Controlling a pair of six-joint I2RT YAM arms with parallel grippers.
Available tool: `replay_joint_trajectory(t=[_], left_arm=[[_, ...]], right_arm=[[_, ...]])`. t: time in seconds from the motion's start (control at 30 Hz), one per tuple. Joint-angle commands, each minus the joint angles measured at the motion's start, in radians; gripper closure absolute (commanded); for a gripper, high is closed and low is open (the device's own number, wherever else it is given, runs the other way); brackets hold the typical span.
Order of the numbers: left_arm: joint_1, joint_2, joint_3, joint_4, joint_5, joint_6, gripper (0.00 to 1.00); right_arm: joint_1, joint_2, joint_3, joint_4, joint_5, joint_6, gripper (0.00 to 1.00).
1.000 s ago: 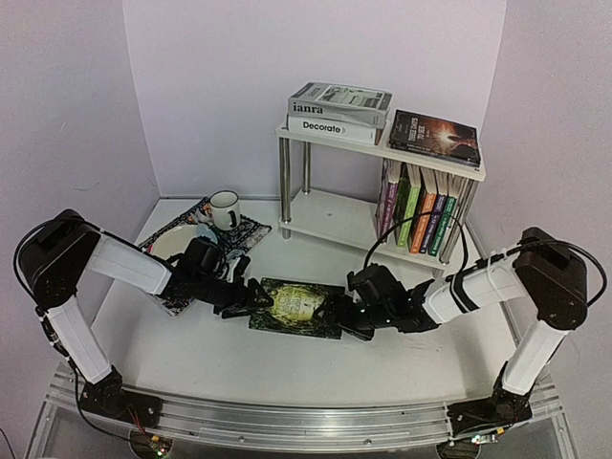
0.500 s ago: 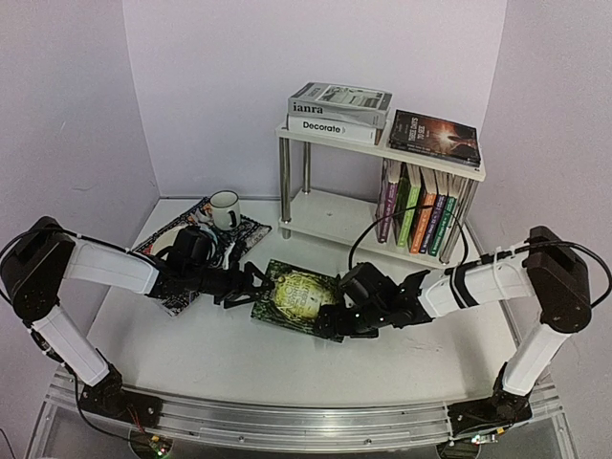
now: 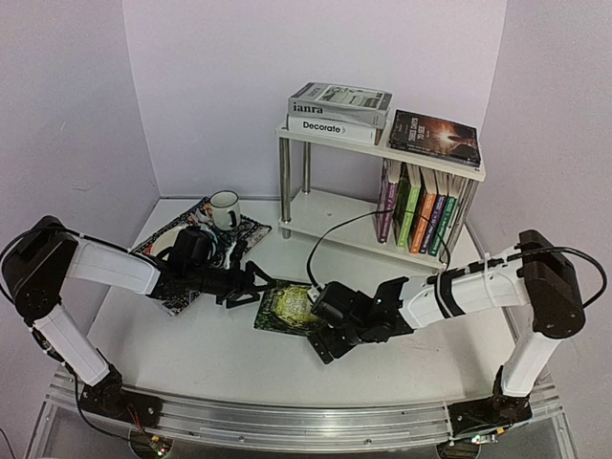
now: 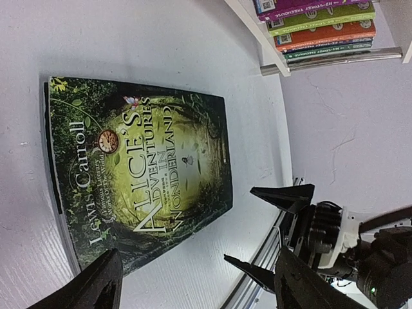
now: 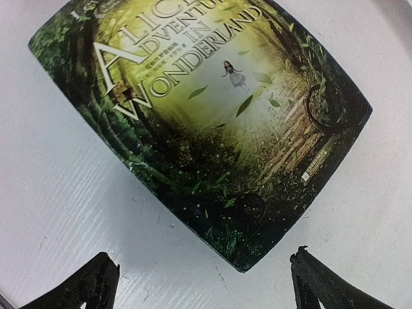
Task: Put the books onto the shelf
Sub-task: Move the book to the center of the board.
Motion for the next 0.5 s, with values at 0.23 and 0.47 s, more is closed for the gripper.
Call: replay_joint_trajectory(t=[0.23,0.47], left_arm=[[-0.004,0.009,-0.074,0.04,-0.068,0.026,0.17],[-0.004,0.043,-0.096,0.036,-0.028,0.015,0.18]], right_arm=[[0.036,0.057,0.144,-0.154,0.16,-0.248,0.05],[0.031,0.065,0.157,-0.167,0.183,-0.423,0.09]])
